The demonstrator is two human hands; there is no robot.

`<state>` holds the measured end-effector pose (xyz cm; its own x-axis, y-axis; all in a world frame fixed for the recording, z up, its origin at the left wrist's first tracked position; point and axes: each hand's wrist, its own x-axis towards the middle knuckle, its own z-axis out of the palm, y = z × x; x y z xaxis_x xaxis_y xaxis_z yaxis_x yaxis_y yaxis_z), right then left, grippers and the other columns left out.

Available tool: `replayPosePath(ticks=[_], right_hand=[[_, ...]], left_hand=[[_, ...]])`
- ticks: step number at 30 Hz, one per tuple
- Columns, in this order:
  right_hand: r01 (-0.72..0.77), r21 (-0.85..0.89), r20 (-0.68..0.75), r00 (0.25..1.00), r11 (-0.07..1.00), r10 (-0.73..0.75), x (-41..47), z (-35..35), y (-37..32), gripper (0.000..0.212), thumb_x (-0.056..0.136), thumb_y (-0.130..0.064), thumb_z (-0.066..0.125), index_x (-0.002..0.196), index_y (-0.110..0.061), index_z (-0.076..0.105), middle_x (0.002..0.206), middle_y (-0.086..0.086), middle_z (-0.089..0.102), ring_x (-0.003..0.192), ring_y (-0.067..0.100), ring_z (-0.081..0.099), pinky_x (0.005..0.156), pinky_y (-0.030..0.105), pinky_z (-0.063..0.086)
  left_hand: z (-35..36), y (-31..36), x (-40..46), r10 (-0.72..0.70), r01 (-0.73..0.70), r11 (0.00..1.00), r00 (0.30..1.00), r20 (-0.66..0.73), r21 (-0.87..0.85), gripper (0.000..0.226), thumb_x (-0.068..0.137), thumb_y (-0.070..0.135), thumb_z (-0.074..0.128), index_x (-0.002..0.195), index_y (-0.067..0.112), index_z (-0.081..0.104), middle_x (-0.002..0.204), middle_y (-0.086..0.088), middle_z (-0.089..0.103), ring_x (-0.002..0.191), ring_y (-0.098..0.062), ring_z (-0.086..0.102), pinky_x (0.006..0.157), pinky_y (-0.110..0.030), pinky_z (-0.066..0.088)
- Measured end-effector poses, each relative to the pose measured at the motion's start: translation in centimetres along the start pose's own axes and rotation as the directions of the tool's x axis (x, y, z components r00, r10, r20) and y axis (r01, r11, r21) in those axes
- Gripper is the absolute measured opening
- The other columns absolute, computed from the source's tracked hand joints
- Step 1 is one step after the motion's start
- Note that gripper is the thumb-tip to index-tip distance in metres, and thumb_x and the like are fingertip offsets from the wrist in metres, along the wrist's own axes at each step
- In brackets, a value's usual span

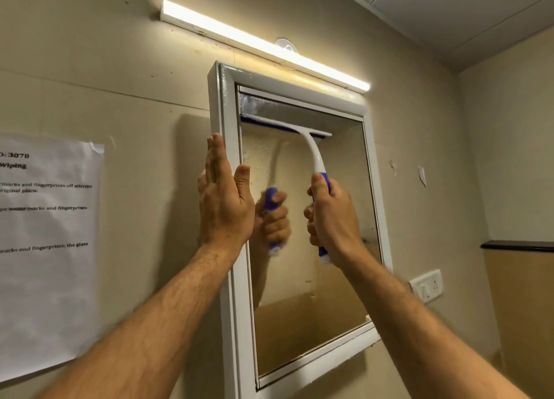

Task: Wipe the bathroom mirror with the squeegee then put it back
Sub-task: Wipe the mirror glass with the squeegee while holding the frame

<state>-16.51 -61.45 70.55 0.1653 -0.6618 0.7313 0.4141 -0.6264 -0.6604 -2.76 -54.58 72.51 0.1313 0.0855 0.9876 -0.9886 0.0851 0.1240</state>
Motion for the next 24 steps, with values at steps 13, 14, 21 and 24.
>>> replayPosePath(ticks=[13, 14, 21, 24], right_hand=[[-0.002, -0.059, 0.010, 1.000, 0.998, 0.002, -0.7, 0.6, -1.4, 0.039, 0.100, -0.046, 0.036, 0.093, -0.011, 0.050, 0.061, 0.002, 0.044, 0.037, 0.005, 0.038, 0.035, 0.022, 0.034], [-0.007, -0.059, 0.010, 1.000, 0.998, 0.008, -1.9, 0.6, -0.9, 0.042, 0.100, -0.044, 0.035, 0.086, -0.007, 0.049, 0.061, 0.005, 0.042, 0.031, 0.005, 0.038, 0.034, 0.018, 0.033], [0.047, -0.051, -0.020, 0.999, 0.998, -0.048, -1.6, 0.1, -1.5, 0.036, 0.101, -0.041, 0.037, 0.082, -0.013, 0.050, 0.059, 0.002, 0.041, 0.033, 0.003, 0.037, 0.033, 0.016, 0.033], [0.029, -0.067, -0.016, 0.999, 0.997, -0.030, 0.7, -0.1, -1.4, 0.034, 0.100, -0.044, 0.037, 0.093, -0.014, 0.051, 0.061, -0.001, 0.043, 0.039, 0.005, 0.036, 0.036, 0.020, 0.035]], left_hand=[[-0.1, -0.2, -0.4, 0.007, -0.008, 1.000, 1.000, -0.011, -0.007, 0.057, 0.101, 0.036, 0.032, 0.151, 0.023, 0.007, 0.157, 0.003, 0.014, 0.129, -0.003, 0.016, 0.084, 0.003, 0.008], [-0.2, -0.2, -0.4, 0.005, -0.005, 1.000, 1.000, -0.014, -0.013, 0.057, 0.101, 0.036, 0.032, 0.151, 0.023, 0.007, 0.157, 0.003, 0.014, 0.131, -0.004, 0.017, 0.085, 0.003, 0.008], [-0.2, -0.1, -0.5, -0.005, 0.004, 1.000, 1.000, -0.019, -0.029, 0.055, 0.101, 0.036, 0.030, 0.151, 0.023, 0.008, 0.157, 0.003, 0.016, 0.135, -0.012, 0.023, 0.093, -0.008, 0.014], [-0.1, -0.3, -0.6, -0.007, 0.006, 0.998, 1.000, -0.017, -0.059, 0.054, 0.101, 0.037, 0.028, 0.150, 0.027, 0.008, 0.157, 0.006, 0.015, 0.131, -0.004, 0.018, 0.096, -0.018, 0.019]])
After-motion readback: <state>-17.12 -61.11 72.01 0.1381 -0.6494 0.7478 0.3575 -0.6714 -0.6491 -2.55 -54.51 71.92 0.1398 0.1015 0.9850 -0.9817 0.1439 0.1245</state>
